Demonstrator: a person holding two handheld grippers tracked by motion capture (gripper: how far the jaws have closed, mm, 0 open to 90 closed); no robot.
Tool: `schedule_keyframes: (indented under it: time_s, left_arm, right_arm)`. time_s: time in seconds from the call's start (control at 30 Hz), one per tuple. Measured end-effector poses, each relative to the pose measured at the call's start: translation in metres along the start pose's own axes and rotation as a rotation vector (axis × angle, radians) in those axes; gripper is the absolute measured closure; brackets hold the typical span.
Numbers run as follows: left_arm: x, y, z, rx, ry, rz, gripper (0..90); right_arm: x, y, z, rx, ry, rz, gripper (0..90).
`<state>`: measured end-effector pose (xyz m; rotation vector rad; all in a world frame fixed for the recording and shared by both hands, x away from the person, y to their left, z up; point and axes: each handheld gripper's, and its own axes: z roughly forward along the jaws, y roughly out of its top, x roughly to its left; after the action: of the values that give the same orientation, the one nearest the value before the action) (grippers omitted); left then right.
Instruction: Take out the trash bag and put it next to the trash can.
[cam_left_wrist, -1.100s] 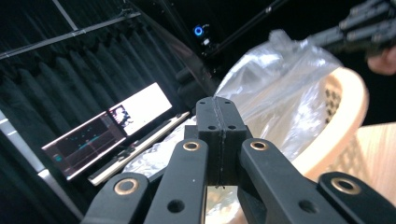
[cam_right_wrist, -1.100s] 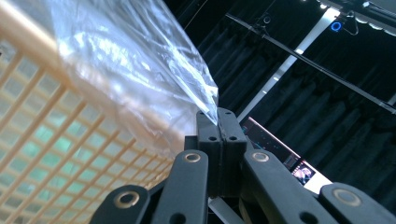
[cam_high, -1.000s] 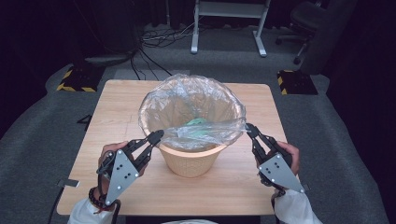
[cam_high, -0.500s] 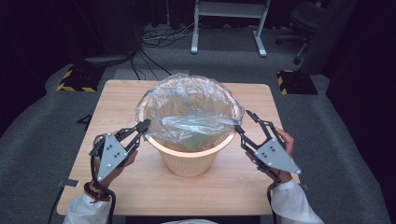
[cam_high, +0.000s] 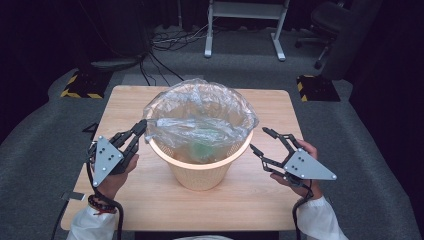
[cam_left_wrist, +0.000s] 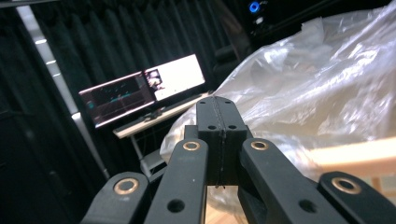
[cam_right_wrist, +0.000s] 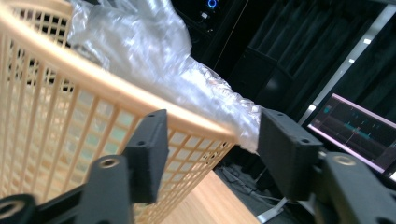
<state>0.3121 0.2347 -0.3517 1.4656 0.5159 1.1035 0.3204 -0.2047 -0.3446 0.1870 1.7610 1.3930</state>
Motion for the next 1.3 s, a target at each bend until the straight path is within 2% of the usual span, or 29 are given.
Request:
schedule_keyframes:
  time_s: [0.07,0.13,0.2,0.27,0.33,0.4,0.47,0.63,0.73,0.77,0.83,0.9,0.97,1.03,1.1,1.2,1.27,1.3]
  left_arm:
    - [0.004,-0.003,0.002,0.004,0.006,-0.029,89.8]
    - [0.010,-0.007,0.003,0.002,0.000,-0.078,89.9]
    - [0.014,-0.010,0.002,0.004,0.008,-0.103,89.9]
    - [0.017,-0.014,0.004,0.041,0.003,-0.112,89.9]
    - [0.018,-0.021,0.005,0.072,-0.023,-0.120,89.9]
    - [0.017,-0.028,0.004,0.073,-0.027,-0.106,89.9]
    - [0.014,-0.034,0.002,0.090,-0.054,-0.103,89.9]
    - [-0.002,-0.051,0.000,0.150,-0.097,-0.068,89.9]
    - [-0.012,-0.056,-0.002,0.160,-0.134,-0.069,89.9]
    - [-0.016,-0.056,-0.004,0.157,-0.137,-0.065,89.9]
    - [-0.022,-0.057,-0.006,0.159,-0.169,-0.059,89.9]
    - [-0.031,-0.056,-0.008,0.157,-0.181,-0.034,89.9]
    - [-0.041,-0.055,-0.008,0.155,-0.216,-0.022,89.9]
    - [-0.052,-0.054,-0.008,0.156,-0.245,-0.001,89.9]
    - [-0.063,-0.052,-0.008,0.154,-0.270,0.033,89.9]
    - [-0.076,-0.049,-0.007,0.146,-0.310,0.052,89.9]
    - [-0.081,-0.049,-0.005,0.149,-0.337,0.034,89.9]
    - [-0.084,-0.049,-0.005,0.153,-0.341,0.041,89.9]
  right_arm:
    - [0.001,-0.001,0.002,-0.002,0.004,-0.011,54.1]
    - [0.002,-0.001,0.004,-0.003,-0.006,-0.017,54.5]
    - [0.003,-0.002,0.006,-0.001,0.001,-0.007,53.3]
    - [0.004,-0.003,0.006,0.002,0.000,0.000,50.4]
    - [0.007,-0.004,0.005,-0.002,0.017,0.004,50.2]
    - [0.011,-0.006,0.005,0.011,0.021,-0.003,50.2]
    - [0.015,-0.008,0.005,0.018,0.026,0.006,48.8]
    - [0.026,-0.019,-0.001,0.047,0.042,0.062,43.9]
    - [0.037,-0.026,-0.008,0.054,0.057,0.107,41.8]
    - [0.041,-0.027,-0.010,0.060,0.068,0.115,41.5]
    - [0.049,-0.029,-0.014,0.065,0.060,0.123,41.4]
    - [0.055,-0.030,-0.017,0.047,0.062,0.147,41.4]
    - [0.061,-0.030,-0.019,0.007,0.078,0.216,41.3]
    - [0.067,-0.028,-0.019,-0.020,0.052,0.204,41.9]
    - [0.070,-0.027,-0.020,-0.046,0.049,0.219,42.7]
    - [0.073,-0.028,-0.019,-0.062,0.035,0.229,40.4]
    - [0.072,-0.030,-0.018,-0.049,-0.005,0.220,41.3]
    - [0.070,-0.031,-0.017,-0.046,-0.010,0.228,41.6]
